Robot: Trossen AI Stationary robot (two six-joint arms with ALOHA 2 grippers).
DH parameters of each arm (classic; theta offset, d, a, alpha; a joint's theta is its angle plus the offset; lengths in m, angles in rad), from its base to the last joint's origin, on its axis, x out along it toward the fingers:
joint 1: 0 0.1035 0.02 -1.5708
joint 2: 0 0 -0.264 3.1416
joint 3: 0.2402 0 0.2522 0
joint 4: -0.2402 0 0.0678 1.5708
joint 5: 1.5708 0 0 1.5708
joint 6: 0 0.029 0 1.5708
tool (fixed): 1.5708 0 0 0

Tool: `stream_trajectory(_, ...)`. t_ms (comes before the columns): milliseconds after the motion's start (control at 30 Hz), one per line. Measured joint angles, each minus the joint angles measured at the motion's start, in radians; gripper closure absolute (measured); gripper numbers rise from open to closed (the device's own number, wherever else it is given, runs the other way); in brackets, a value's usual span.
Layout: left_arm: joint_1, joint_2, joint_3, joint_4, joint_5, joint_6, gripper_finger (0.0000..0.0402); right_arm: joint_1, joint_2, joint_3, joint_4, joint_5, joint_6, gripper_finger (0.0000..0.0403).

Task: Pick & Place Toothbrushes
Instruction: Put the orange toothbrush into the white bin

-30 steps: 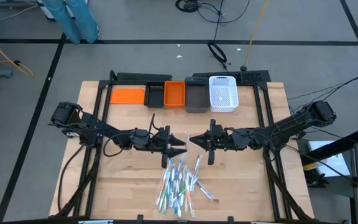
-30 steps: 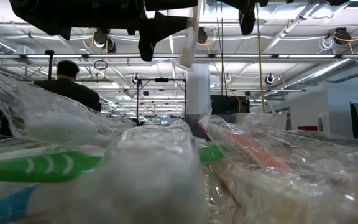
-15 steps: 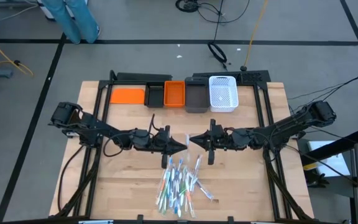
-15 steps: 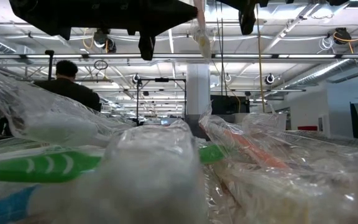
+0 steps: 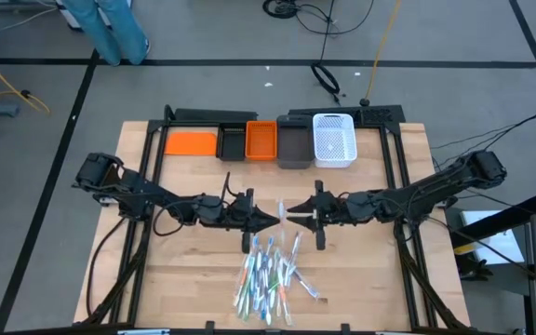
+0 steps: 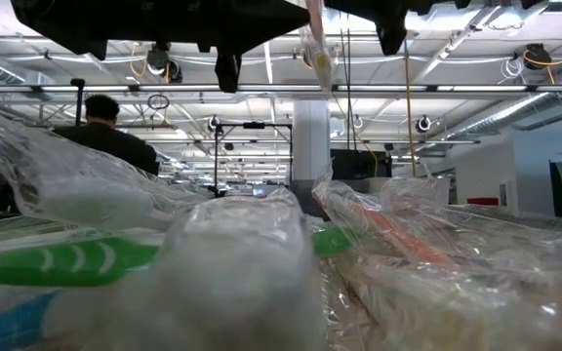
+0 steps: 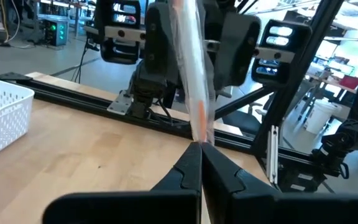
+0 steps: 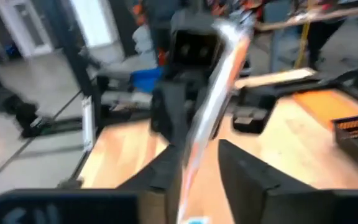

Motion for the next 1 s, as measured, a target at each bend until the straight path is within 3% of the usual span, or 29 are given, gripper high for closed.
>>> stream_trajectory(233,-0.001,0.000,0.000,0.017,0.000,-0.014,0.0401,0.043,-0.004,0.000,-0.141,-0.036,-0.059,0.0248)
stream_trajectory(367,0.004,0.000,0.000,0.016,0.018,-0.113,0.0401,0.112,0.009,0.000,-0.158,0.043,-0.188,0.0251)
stream_trajectory(533,0.014,0.000,0.000,0.016,0.060,-0.186,0.0401,0.252,0.033,0.000,-0.106,0.279,-0.551,0.0270)
stream_trajectory(733,0.014,0.000,0.000,0.009,0.068,-0.248,0.0401,0.360,0.138,0.000,0.149,0.583,-1.039,0.0289)
stream_trajectory(867,0.014,0.000,0.000,0.008,0.100,-0.296,0.0401,0.366,0.227,0.000,0.321,0.639,-1.365,0.0287)
stream_trajectory(1000,0.014,0.000,0.000,0.006,0.154,-0.359,0.0401,0.355,0.319,0.000,0.470,0.697,-1.578,0.0274)
